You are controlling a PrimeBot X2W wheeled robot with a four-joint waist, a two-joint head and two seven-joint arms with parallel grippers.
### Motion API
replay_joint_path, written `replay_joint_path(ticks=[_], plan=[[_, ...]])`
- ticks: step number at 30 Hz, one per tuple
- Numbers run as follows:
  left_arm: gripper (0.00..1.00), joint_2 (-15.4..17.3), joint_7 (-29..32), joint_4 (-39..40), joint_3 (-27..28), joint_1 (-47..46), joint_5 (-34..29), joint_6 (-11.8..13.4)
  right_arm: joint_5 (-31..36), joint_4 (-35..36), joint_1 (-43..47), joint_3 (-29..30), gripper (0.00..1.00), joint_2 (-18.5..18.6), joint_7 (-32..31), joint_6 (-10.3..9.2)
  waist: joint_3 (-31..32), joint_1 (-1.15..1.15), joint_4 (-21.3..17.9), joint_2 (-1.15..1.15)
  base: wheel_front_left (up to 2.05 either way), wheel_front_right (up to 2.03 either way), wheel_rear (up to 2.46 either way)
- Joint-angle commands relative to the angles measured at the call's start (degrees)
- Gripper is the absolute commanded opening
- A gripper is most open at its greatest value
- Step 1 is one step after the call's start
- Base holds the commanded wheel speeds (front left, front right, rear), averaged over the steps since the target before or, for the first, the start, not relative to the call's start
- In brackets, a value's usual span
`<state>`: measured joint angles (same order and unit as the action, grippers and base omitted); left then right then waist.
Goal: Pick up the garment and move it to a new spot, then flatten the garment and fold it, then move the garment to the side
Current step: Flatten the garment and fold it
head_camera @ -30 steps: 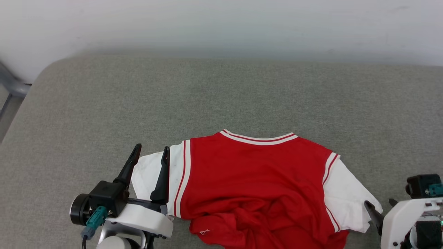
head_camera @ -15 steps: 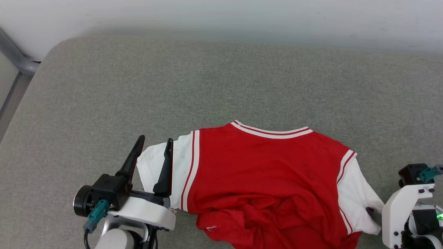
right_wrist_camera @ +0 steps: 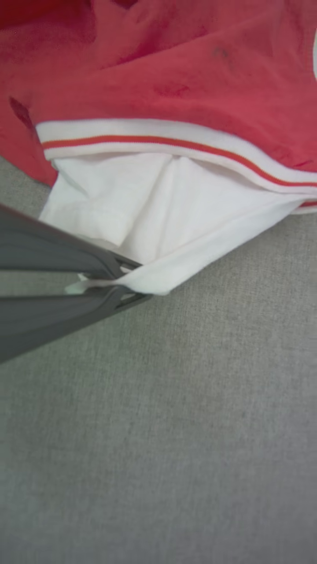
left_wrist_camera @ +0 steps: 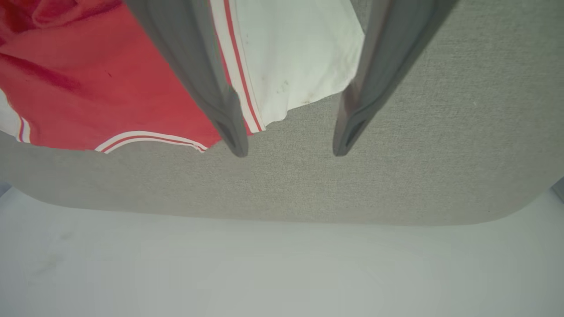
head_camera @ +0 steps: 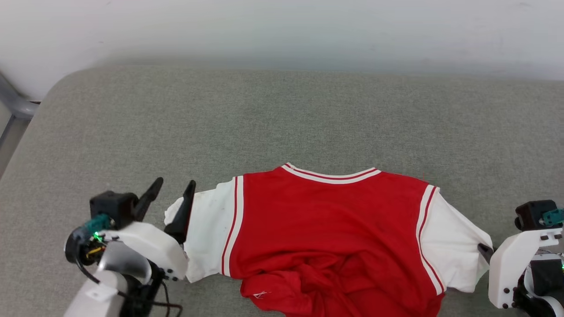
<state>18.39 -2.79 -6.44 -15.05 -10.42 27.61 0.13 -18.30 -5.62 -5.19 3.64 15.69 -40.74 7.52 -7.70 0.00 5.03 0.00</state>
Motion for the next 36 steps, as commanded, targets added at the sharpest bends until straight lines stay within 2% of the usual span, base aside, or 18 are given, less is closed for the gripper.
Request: replay_joint_path(ticks=[1, 8, 13, 20, 26, 27, 28, 29, 30, 31, 33, 36], plan=[[1.00, 1.92, 4.51, -0.15, 0.77, -2.05, 1.84, -0.93, 0.71, 1.19, 0.30, 0.59, 0.00, -0.44, 0.39, -0.06, -0.05, 0.00, -0.84, 0.00, 0.00, 0.00, 0.00], [1.00, 8.22, 24.74, -2.47, 1.81, -7.21, 9.86, -3.49, 1.96, 4.91, -0.65, 0.34, 0.00, -2.05, 0.65, -0.06, -2.32, 0.00, -3.65, 0.00, 0.00, 0.00, 0.00], [1.00, 10.99, 36.58, -7.05, 2.67, -9.90, 15.48, -3.28, 2.12, 6.10, -1.33, -0.74, 0.00, -3.16, 1.17, -0.05, -4.63, 0.00, -5.37, 0.00, 0.00, 0.00, 0.00], [1.00, 12.13, 44.85, -12.33, 2.82, -11.21, 19.30, -2.55, 1.73, 5.46, -2.04, -1.57, 0.00, -3.84, 2.15, -0.05, -6.59, 0.00, -6.76, 0.00, 0.00, 0.00, 0.00], [1.00, 10.47, 49.08, -16.67, 0.02, -11.27, 20.79, -4.08, 1.59, 4.73, -2.31, -1.41, 0.00, -4.40, 2.94, -0.06, -7.83, 0.00, -7.45, 0.00, 0.00, 0.00, 0.00], [0.95, 9.42, 49.36, -17.28, -0.42, -11.14, 21.35, -4.37, 1.53, 4.67, -2.43, -1.44, 0.00, -4.47, 3.05, -0.05, -7.97, 0.00, -7.54, 0.00, 0.00, 0.00, 0.00], [0.44, 8.68, 50.11, -18.06, -1.05, -10.97, 21.66, -4.44, 1.49, 4.61, -2.60, -1.45, 0.00, -4.48, 3.17, -0.05, -8.05, 0.00, -7.64, 0.00, 0.00, 0.00, 0.00], [0.28, 7.92, 50.59, -18.61, -1.62, -10.81, 22.05, -4.67, 1.45, 4.53, -2.73, -1.41, 0.00, -4.45, 3.26, -0.05, -8.13, 0.00, -7.73, 0.00, 0.00, 0.00, 0.00], [0.06, 7.02, 50.61, -18.95, -2.04, -10.81, 22.41, -5.04, 1.39, 4.47, -2.85, -1.29, 0.00, -4.46, 3.39, -0.06, -8.20, 0.00, -7.79, 0.00, 0.00, 0.00, 0.00], [0.00, 6.42, 50.53, -19.37, -2.49, -11.01, 22.45, -5.28, 1.49, 4.43, -3.00, -1.17, 0.00, -4.40, 3.33, -0.06, -8.23, 0.00, -7.80, 0.00, 0.00, 0.00, 0.00], [0.00, 5.65, 50.25, -20.36, -3.23, -11.17, 22.22, -5.42, 1.46, 4.49, -3.30, -1.02, 0.00, -4.24, 3.49, -0.06, -8.23, 0.00, -7.80, 0.00, 0.00, 0.00, 0.00], [0.00, 6.23, 48.50, -21.38, -3.68, -11.99, 20.85, -5.77, 1.75, 4.52, -3.58, -0.97, 0.00, -3.92, 3.91, -0.06, -7.84, 0.00, -7.87, 0.00, 0.00, 0.00, 0.00]])
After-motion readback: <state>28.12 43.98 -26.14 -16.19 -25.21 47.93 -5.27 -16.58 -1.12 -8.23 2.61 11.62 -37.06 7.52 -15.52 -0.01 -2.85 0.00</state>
